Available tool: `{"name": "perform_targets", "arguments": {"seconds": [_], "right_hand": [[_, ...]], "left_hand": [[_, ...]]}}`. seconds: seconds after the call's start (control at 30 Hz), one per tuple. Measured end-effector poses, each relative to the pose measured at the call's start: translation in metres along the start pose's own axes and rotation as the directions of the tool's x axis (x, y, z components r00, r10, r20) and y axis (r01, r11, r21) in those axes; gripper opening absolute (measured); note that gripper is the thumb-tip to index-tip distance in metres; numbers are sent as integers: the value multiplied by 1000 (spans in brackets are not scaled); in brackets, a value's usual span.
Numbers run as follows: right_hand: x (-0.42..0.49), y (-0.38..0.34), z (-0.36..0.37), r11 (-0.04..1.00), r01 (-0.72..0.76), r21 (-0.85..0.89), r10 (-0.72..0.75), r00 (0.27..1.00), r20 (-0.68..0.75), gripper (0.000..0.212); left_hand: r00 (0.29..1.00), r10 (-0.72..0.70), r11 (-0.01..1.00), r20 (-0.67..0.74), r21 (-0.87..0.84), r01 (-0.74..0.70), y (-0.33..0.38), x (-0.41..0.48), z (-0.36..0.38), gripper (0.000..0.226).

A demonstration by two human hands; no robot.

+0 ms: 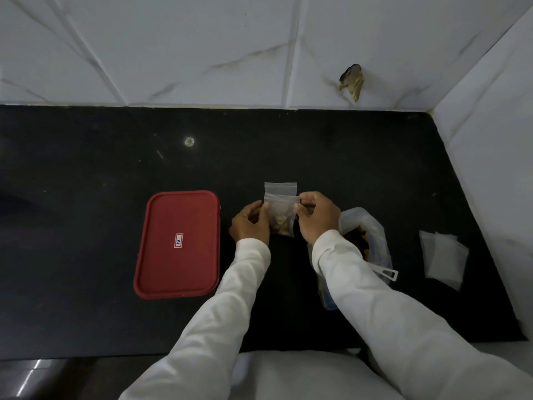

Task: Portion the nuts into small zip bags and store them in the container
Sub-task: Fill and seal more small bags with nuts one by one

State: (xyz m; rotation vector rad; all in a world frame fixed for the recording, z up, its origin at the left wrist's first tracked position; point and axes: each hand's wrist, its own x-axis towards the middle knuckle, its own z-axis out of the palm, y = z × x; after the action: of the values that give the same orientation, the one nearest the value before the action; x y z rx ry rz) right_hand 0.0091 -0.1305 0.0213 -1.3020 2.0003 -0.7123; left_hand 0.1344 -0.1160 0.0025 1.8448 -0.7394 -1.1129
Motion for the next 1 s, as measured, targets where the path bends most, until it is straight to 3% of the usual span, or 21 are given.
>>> {"name": "perform_targets", "arguments": {"seconds": [0.2, 0.3, 0.4, 0.5, 0.57, 0.7, 0.77, 0.83, 0.9, 0.93, 0.97, 1.0], "right_hand": [[-23, 3, -23, 995, 82, 56, -80, 996, -38, 25], [-42, 10, -43, 976, 185, 113, -182, 983, -40, 23], [-57, 24, -66, 982, 182, 56, -180, 983, -42, 24], [-70, 48, -87, 990, 142, -21, -143, 984, -107, 41], [-78, 65, -104, 994, 110, -16, -111, 974, -199, 35], [-91, 99, -141, 994, 98, -39, -106, 917, -385, 20], [-94, 117, -160, 996, 79, -41, -89, 876, -474, 17], [-93, 135, -176, 1000, -3, -13, -5, 856, -517, 18], [-87, 157, -189, 994, -110, 24, 107, 851, -514, 21], [-82, 168, -194, 986, -165, 31, 158, 849, -504, 23], [-77, 179, -198, 976, -217, 38, 207, 845, -493, 25], [-71, 188, -202, 966, -255, 49, 246, 840, -483, 27]], "left_hand": [[999, -1, 1000, -51, -29, 0, 1, -25, -9, 29], [985, 133, 991, -107, 5, -134, 8, -43, -8, 20], [950, 308, 949, 56, 55, -311, 24, -68, 8, 14], [821, 475, 843, 315, 106, -528, 38, -98, 40, 16], [740, 494, 779, 457, 146, -610, 43, -121, 63, 15], [682, 453, 749, 574, 170, -641, 49, -157, 100, 16], [669, 437, 783, 601, 112, -612, 52, -170, 119, 19], [714, 320, 875, 623, 95, -475, 51, -181, 141, 21], [766, 77, 991, 638, 35, -130, 52, -192, 164, 24], [751, -63, 997, 657, 18, 68, 54, -199, 174, 26], [735, -147, 981, 662, 3, 194, 53, -205, 185, 28], [735, -164, 979, 658, 15, 205, 54, -212, 195, 30]]}}
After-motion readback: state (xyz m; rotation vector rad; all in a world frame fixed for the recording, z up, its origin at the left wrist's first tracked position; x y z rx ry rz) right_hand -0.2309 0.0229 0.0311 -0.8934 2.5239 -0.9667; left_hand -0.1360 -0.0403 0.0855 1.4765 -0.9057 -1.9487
